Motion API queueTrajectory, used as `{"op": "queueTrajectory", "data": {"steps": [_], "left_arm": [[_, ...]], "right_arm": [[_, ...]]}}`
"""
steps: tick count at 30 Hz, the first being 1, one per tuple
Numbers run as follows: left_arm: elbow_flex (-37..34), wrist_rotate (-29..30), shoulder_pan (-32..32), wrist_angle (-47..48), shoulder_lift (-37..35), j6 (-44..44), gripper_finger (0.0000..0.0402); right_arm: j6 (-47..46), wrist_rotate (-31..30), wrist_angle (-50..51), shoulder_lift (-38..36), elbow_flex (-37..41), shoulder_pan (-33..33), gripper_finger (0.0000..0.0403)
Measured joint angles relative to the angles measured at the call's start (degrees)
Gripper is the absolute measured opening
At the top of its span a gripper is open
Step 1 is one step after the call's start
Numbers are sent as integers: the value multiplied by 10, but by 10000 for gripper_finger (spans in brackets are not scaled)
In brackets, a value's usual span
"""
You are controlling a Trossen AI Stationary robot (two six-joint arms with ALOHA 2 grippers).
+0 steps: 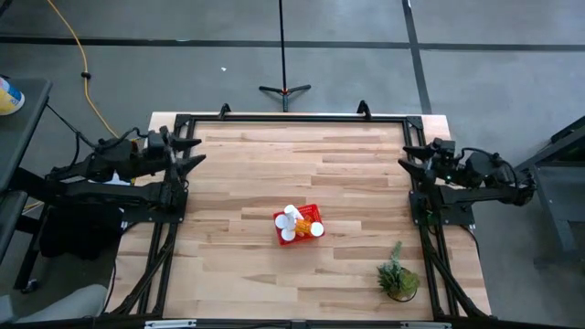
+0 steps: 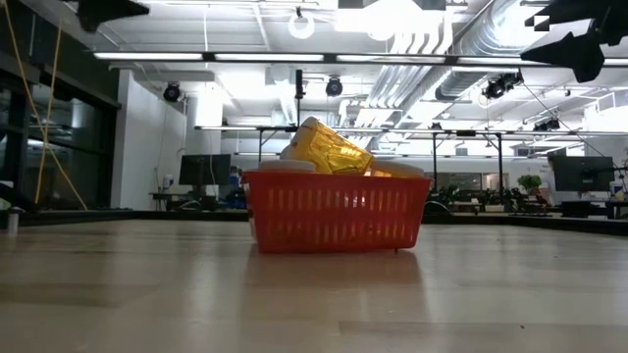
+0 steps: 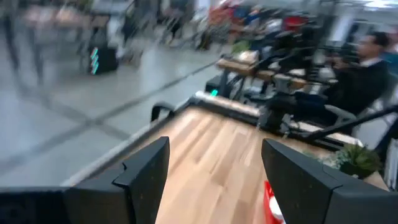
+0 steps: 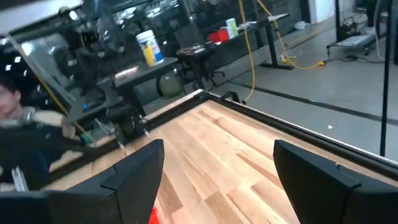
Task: Pick and place pill bottles into a basket
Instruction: Return to Home Position
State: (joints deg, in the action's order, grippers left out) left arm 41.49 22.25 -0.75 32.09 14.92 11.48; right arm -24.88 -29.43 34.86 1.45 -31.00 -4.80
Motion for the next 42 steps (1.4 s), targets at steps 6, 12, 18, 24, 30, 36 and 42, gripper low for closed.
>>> {"op": "queueTrajectory", "data": {"steps": [6,12,18,24,30,36,42], "left_arm": [[-65,-70,0,-152,-3,-157,289],[-103,-100,0,-156,-7,-158,289],[-153,-126,0,-162,-50,-133,289],[-179,-127,0,-167,-130,-128,289],[-191,-128,0,-152,-139,-125,289],[-190,-127,0,-154,-145,-125,289],[-190,-127,0,-146,-145,-121,289]], "right_arm": [[53,-9,0,0,0,0,293],[74,-7,-4,0,0,0,293],[166,22,-47,0,0,0,293],[258,28,-115,0,0,0,293],[241,32,-100,-1,26,0,293],[238,32,-258,0,141,0,293],[250,22,-401,-1,231,0,293]]}}
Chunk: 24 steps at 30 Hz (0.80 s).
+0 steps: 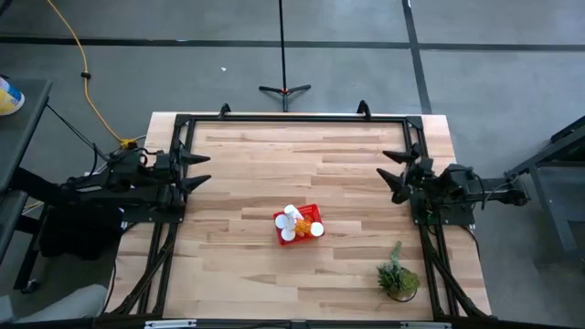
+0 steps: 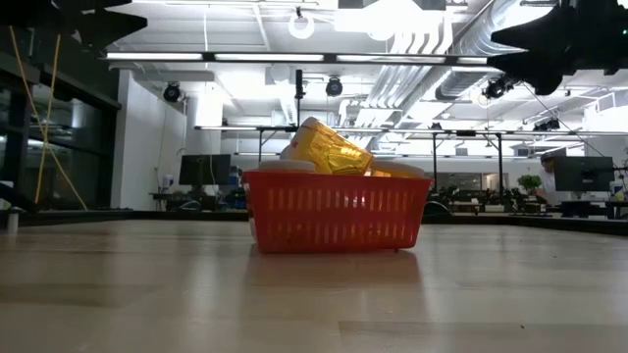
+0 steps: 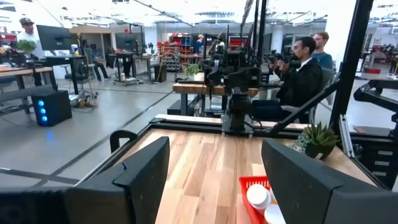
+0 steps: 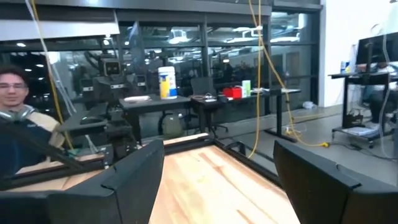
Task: Pick and place pill bottles into a basket
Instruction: Return to Home Position
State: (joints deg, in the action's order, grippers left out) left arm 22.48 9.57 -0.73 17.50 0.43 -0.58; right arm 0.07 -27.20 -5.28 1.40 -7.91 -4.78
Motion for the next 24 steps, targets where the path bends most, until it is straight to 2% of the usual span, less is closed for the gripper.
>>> {"op": "queueTrajectory", "data": {"steps": [4,7,11,15,24], "left_arm": [[-6,0,0,-6,0,6,289],[-40,-3,0,-31,0,24,289],[-99,-14,0,-107,0,38,289],[-129,-13,0,-164,0,39,289],[-138,-12,0,-165,0,39,289]], "right_arm": [[-14,11,-5,1,11,0,293],[-16,13,0,1,13,0,293],[-16,18,4,1,13,0,293],[-24,27,15,1,13,0,293],[-31,28,57,1,13,0,293]]}}
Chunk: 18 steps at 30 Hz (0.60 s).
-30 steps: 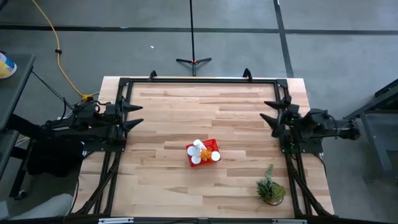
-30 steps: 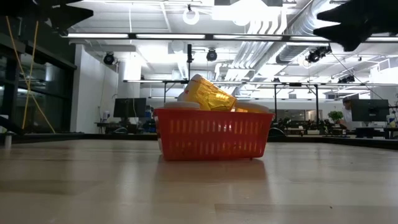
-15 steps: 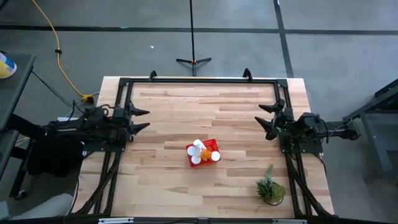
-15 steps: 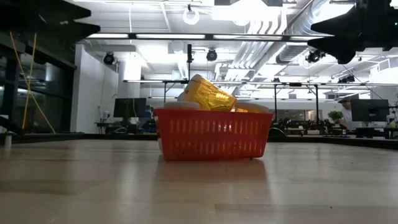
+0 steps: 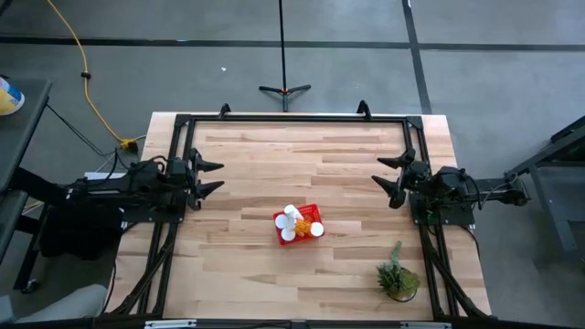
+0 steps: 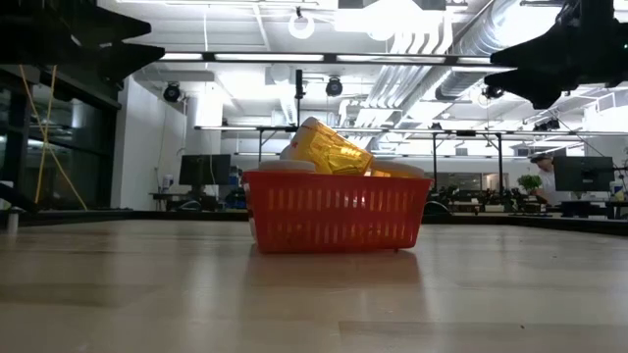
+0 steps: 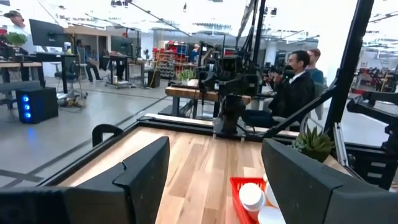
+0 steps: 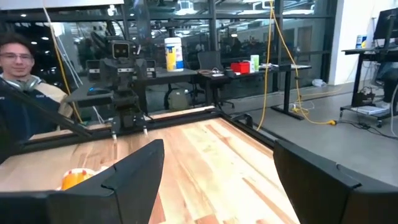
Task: Pick and place pill bottles into a basket
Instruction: Return to Home Position
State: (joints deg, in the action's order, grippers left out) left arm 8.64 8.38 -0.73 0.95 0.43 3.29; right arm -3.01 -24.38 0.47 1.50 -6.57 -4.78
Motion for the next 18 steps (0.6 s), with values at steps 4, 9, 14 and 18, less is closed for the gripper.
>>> {"op": "queueTrajectory", "data": {"steps": [4,9,14,18], "left_arm": [[0,0,0,1,0,0,289],[-40,-16,0,-64,0,2,289],[-71,-15,0,-120,0,0,289],[-79,-14,0,-116,0,2,289]], "right_arm": [[-1,-11,2,0,0,0,293],[-1,-20,2,0,0,0,293],[-12,-21,6,0,0,0,293],[-29,-21,27,0,0,0,293]]}}
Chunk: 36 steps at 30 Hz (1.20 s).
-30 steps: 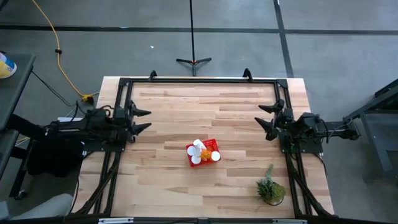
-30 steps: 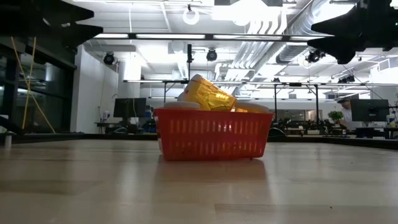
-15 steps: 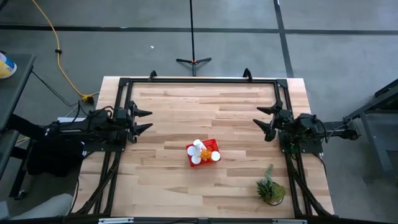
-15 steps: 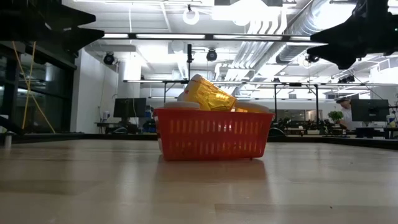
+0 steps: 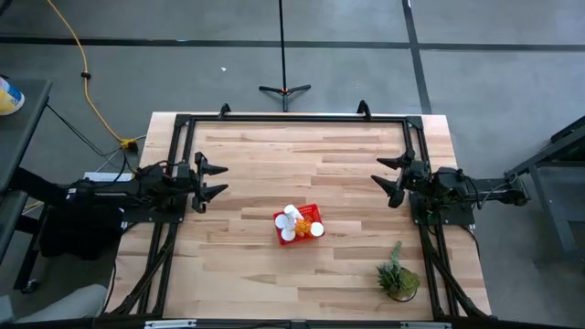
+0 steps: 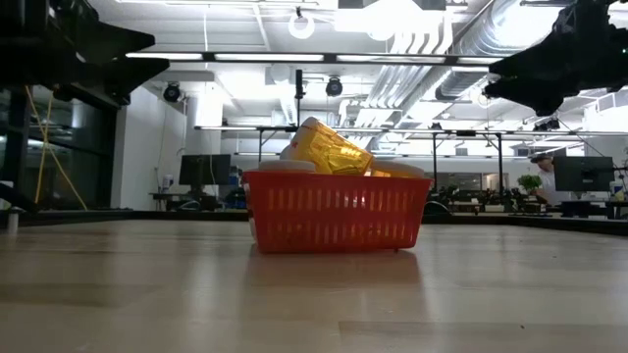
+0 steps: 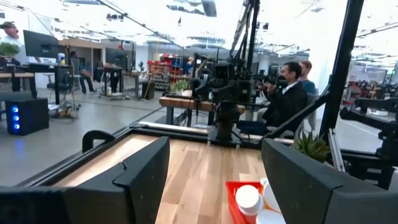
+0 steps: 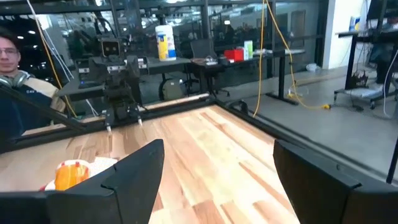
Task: Pick and place pill bottles into a basket
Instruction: Return to Home Position
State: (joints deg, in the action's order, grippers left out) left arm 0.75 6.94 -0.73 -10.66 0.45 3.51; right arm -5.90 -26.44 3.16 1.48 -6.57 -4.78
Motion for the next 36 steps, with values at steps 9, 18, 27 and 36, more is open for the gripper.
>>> {"op": "queueTrajectory", "data": {"steps": [9,18,27,36], "left_arm": [[0,0,0,53,0,29,289],[0,-9,0,96,7,28,289],[1,-9,0,96,7,28,289],[1,-9,0,97,7,28,289]], "right_arm": [[-29,-4,47,0,0,0,293],[-16,7,88,0,0,0,293],[-16,7,97,0,0,0,293],[-16,7,100,0,0,0,293]]}}
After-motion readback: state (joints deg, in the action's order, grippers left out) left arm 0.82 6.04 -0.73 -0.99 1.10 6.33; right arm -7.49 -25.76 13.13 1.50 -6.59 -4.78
